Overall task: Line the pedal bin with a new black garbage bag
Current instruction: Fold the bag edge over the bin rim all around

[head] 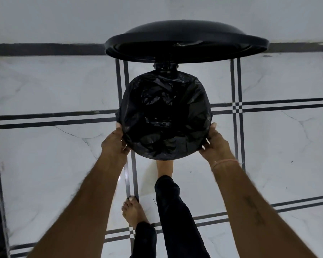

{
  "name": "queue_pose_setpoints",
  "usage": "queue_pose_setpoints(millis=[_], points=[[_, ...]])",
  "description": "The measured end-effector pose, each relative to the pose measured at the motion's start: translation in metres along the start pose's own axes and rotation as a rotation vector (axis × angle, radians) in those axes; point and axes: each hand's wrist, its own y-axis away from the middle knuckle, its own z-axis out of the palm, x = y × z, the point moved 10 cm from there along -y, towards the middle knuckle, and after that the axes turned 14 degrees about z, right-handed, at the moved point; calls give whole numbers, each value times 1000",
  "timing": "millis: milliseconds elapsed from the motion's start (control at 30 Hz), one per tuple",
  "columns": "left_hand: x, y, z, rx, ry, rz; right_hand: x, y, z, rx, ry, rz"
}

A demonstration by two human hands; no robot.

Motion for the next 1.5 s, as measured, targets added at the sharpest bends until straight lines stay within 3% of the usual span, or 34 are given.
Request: queue_pose_setpoints(millis=[100, 167, 267, 433, 567, 833, 1000, 1067, 1200, 1367, 1500], points=[[4, 1, 1, 31, -21, 22, -7, 0, 0, 87, 68, -31], [12, 3, 1, 40, 6, 99, -23, 8, 1, 145, 72, -175], [28, 3, 3, 6, -1, 218, -46, 24, 21, 78, 53, -312], [59, -10, 19, -91, -89, 388, -68, 23, 45, 48, 141, -216], [66, -32, 25, -97, -157, 287, -73, 10, 48, 66, 286, -51], [104, -42, 83, -300, -340, 368, -113, 19, 98, -109, 433, -274], [100, -60, 93, -284, -412, 147, -130, 3, 120, 18, 669, -176], [99, -63, 98, -325, -441, 128, -130, 0, 123, -13, 775, -167], [106, -66, 115, -406, -458, 146, -123, 4, 137, -207, 752, -129], [100, -74, 130, -478, -554, 60, -123, 2, 159, -178, 804, -64], [106, -77, 114, -372, -525, 126, -129, 1, 145, -160, 792, -134]])
